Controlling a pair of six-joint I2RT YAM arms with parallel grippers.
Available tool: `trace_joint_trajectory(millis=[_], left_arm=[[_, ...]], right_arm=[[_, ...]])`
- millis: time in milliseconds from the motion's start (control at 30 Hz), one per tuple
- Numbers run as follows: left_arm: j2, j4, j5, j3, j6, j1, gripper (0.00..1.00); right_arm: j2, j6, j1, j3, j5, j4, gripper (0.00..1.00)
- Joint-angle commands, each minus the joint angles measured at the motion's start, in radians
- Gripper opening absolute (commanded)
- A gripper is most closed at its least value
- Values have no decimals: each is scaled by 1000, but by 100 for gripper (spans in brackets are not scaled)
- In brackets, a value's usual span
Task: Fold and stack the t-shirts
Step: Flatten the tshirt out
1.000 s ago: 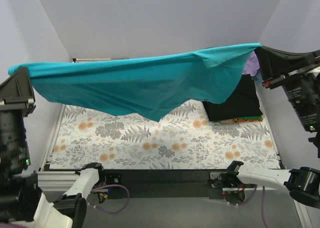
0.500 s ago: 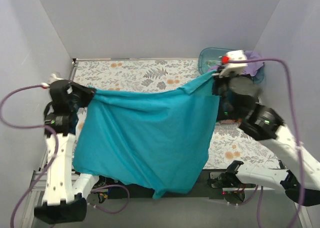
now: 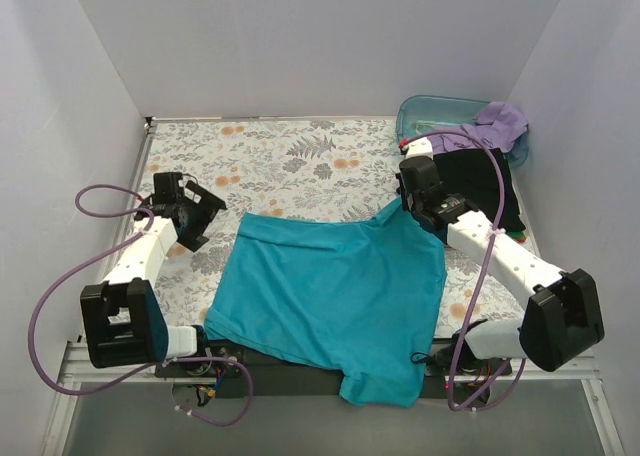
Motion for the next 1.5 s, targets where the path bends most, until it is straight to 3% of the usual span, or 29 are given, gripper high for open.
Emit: trace_joint_trajectory(millis=[0,100,200,267,300,367,467,600,933,1033,1333,1467], left_arm=[[9,102,70,-57,-1,-8,98],[29,182,114,-88,1,-67,98],[113,191,44,-33,-1,-160,98],[165,193,19,-3,1,-182,93],[188,193,-5,24,2,-182,84],[260,184,-34,55,4,-185,77],[317,173,-111,96,-2,-185,71],[370,196,-85,136,15,-186,59],[435,266,99,216,39,-188,57],[455,266,153,227,47,-191,47],[445,230,47,225,73,-197,33],[488,111,-56,274,90,-200,34]], right_arm=[[17,37,-26,-14,-16,90,1],[41,63,-50,-40,-19,90,1],[66,71,-61,-57,-30,90,1],[70,74,-64,-72,-39,90,1],[70,76,-66,-78,-41,89,1],[67,80,-70,-92,-42,90,1],[55,76,-81,-103,-48,90,1],[43,79,-89,-117,-53,90,1],[58,76,-104,-118,-51,90,1],[53,77,-112,-123,-53,90,1],[50,80,-127,-130,-65,90,1],[9,82,-129,-141,-65,84,1]])
